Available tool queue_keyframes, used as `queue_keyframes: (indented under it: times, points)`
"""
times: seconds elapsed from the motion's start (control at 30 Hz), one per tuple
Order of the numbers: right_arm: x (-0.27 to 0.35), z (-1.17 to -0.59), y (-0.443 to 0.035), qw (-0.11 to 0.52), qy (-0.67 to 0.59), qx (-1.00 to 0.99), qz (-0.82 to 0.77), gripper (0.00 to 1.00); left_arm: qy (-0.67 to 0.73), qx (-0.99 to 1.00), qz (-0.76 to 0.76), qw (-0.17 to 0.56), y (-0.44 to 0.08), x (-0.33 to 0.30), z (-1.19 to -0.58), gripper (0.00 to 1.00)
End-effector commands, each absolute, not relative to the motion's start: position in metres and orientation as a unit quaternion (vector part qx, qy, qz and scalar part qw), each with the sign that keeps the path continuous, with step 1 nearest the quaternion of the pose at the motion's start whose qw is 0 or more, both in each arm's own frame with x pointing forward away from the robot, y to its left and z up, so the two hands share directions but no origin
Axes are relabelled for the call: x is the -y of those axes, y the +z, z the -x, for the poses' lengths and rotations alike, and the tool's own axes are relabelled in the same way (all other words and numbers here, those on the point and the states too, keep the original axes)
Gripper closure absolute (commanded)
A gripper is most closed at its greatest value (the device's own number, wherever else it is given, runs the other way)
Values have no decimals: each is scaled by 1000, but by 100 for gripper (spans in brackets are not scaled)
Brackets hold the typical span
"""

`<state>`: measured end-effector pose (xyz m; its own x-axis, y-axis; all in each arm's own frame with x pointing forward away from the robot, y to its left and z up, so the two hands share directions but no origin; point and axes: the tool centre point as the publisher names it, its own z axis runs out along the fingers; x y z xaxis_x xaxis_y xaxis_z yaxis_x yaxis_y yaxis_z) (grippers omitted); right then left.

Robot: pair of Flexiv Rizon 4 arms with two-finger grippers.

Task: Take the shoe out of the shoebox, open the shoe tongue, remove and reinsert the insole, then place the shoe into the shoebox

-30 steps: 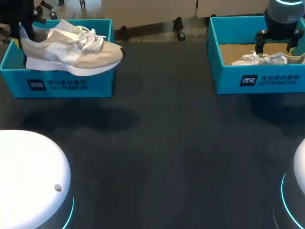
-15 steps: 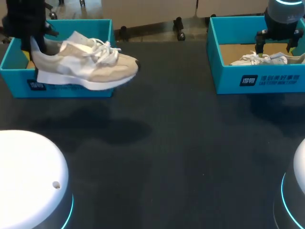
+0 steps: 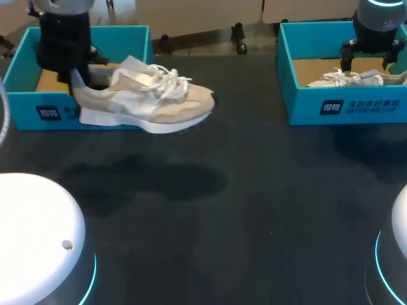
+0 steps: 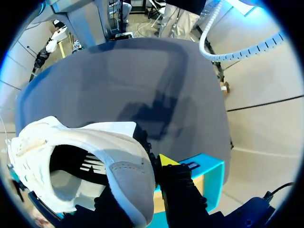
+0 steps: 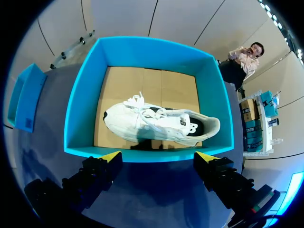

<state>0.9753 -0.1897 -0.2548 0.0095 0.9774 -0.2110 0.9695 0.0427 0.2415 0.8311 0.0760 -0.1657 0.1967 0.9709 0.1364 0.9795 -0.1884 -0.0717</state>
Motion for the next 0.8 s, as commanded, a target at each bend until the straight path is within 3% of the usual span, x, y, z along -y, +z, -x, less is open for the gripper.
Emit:
queue_keyframes:
  times: [0.03, 0.8]
  points:
    - [190, -975, -255, 163, 13, -703, -692, 0, -32, 629, 775, 50, -175, -62, -821, 100]
    - [190, -975, -255, 163, 13, -703, -692, 0, -41, 619, 784, 22, -199, 16, -808, 100]
